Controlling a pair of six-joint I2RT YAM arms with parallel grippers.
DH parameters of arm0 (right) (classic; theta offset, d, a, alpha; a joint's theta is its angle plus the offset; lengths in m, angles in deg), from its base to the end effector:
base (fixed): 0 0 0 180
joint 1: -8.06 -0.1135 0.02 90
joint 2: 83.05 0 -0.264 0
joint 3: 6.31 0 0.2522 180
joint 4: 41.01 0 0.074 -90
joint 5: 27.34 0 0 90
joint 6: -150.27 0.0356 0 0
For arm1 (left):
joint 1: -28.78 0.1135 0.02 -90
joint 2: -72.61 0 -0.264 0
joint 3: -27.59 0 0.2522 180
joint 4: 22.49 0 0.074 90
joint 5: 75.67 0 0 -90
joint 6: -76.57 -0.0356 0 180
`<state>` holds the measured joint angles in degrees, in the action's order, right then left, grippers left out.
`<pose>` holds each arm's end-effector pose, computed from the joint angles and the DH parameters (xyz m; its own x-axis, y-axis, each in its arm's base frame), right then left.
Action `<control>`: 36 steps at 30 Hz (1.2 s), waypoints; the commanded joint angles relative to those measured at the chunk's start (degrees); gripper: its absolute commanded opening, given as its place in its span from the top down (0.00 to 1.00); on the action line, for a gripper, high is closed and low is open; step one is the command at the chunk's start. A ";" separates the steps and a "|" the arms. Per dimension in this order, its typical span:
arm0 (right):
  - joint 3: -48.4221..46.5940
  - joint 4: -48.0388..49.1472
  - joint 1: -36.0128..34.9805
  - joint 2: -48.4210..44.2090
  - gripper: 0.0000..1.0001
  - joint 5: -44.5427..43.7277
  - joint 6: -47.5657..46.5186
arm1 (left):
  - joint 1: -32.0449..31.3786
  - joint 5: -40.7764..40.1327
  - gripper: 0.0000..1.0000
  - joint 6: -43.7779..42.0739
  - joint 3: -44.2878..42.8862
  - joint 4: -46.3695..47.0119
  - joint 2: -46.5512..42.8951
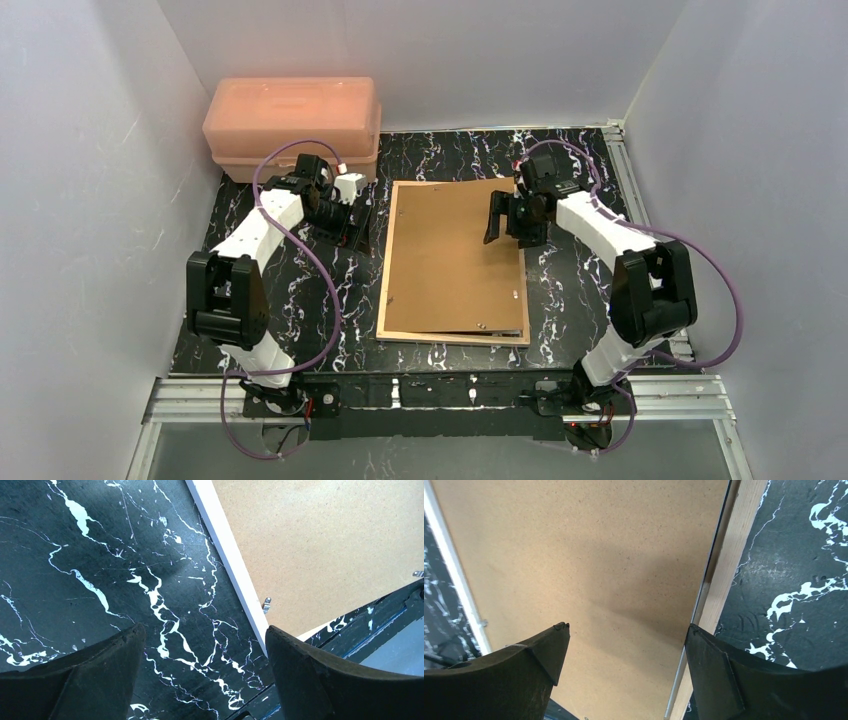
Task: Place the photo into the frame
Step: Place the photo frame item in the photo frame.
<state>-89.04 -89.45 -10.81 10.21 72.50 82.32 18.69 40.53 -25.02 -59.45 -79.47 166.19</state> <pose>0.3190 0.1155 0.2375 -0.9025 0.0824 -0.4228 -0.0682 0.9418 0.3293 0.3264 -0.0740 0.2534 -0.7928 0.3242 -0.5162 0.5209 0.8001 -0.2975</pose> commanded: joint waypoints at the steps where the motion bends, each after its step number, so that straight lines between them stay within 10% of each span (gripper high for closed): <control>1: -3.86 -1.73 -2.36 1.23 0.07 -3.46 -1.77 | 0.16 1.58 0.12 -0.95 1.29 -0.54 -0.71; 29: -8.57 -5.02 -8.42 4.66 0.01 -12.64 -3.59 | 0.16 2.77 0.13 -0.89 1.41 -1.23 -0.98; 36: -8.49 -3.42 -8.34 2.81 0.13 -12.47 -2.53 | 0.16 3.75 0.14 -1.32 1.10 -1.29 -0.30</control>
<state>-95.31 -94.00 -19.23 14.71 60.85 79.34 18.69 41.97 -25.41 -58.51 -79.17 166.19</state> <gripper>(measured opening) 0.906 0.867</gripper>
